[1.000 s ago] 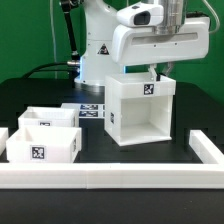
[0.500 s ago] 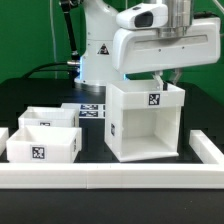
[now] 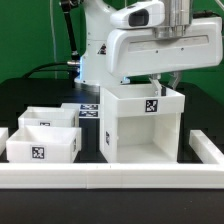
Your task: Assemble drawer
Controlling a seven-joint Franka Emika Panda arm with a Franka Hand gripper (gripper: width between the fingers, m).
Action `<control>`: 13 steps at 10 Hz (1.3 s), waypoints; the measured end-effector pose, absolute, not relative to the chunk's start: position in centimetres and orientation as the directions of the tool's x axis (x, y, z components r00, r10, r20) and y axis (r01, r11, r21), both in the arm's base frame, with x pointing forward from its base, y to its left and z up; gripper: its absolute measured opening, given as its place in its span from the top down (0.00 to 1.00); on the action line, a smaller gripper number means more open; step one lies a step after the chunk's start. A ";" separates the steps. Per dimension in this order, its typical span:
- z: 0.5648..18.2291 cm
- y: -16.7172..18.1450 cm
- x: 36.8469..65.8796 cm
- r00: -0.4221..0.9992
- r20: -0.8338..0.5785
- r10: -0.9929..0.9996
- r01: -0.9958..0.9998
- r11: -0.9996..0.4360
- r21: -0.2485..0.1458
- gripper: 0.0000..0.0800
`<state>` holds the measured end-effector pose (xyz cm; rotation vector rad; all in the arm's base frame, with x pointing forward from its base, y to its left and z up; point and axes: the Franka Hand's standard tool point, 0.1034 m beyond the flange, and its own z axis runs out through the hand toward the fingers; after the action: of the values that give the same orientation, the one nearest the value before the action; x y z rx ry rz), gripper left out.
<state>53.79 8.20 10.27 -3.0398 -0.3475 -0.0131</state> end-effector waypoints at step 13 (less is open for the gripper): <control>10.7 9.5 57.2 0.754 -0.052 -0.655 -0.655 -0.744 -0.131 0.95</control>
Offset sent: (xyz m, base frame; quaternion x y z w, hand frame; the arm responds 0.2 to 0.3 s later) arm 0.0000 0.0000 0.0000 0.0000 0.0000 0.1938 0.9810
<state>57.16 9.51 10.69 -2.8088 1.0553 0.0038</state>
